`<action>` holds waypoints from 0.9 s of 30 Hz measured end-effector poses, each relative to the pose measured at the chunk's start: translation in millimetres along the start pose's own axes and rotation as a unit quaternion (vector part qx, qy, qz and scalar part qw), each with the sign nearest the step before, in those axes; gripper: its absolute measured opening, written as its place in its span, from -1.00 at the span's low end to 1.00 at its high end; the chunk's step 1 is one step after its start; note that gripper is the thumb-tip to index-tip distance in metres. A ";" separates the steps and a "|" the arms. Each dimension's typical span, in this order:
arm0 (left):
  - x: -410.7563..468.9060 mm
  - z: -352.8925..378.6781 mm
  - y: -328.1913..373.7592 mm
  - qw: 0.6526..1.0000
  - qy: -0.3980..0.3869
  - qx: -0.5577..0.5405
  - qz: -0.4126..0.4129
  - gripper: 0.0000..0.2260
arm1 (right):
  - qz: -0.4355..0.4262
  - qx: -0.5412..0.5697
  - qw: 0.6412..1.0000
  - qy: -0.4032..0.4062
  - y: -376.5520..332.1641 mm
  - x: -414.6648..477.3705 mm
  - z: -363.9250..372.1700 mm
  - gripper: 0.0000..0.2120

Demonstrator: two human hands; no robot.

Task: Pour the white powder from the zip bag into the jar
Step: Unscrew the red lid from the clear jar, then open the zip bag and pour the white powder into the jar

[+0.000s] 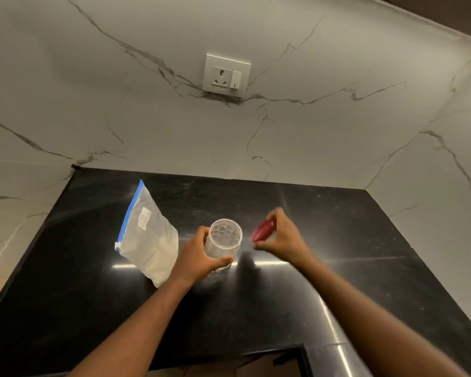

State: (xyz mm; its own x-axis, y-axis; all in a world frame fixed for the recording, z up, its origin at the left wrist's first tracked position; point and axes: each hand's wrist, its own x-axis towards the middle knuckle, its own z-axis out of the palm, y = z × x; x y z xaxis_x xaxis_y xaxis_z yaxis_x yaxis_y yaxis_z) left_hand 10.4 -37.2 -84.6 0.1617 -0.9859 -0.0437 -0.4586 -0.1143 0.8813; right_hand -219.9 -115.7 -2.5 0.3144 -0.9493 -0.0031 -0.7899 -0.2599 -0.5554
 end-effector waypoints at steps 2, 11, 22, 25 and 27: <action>-3.1 5.2 -0.2 1.000 0.018 0.000 -0.002 -0.27 | 0.079 0.049 0.995 0.020 34.0 -14.8 33.5 -0.46; -47.0 9.9 11.5 0.992 0.110 -0.031 -0.052 -0.13 | 0.046 -0.001 0.999 0.019 67.1 -37.7 68.8 -0.76; -137.9 -76.8 28.3 0.903 0.426 -0.057 -0.017 -0.88 | -0.327 0.108 0.939 -0.002 -113.2 -17.5 44.3 -0.87; -138.9 -94.3 21.4 0.898 0.432 -0.072 -0.046 -0.74 | -0.399 0.035 0.912 -0.091 -168.6 -10.2 50.2 -0.73; -135.9 -102.5 19.3 0.904 0.419 -0.069 -0.041 -0.72 | -0.447 -0.041 0.883 -0.134 -200.4 -2.7 61.0 -0.64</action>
State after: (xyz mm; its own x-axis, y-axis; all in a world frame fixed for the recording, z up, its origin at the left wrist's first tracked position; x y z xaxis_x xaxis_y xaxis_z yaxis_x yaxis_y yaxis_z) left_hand 69.2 107.2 -13.3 0.8225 -0.5291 0.2086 -0.3099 -0.1094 0.9445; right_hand -30.4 -50.3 58.1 0.9366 -0.2847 0.2046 -0.1941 -0.9070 -0.3737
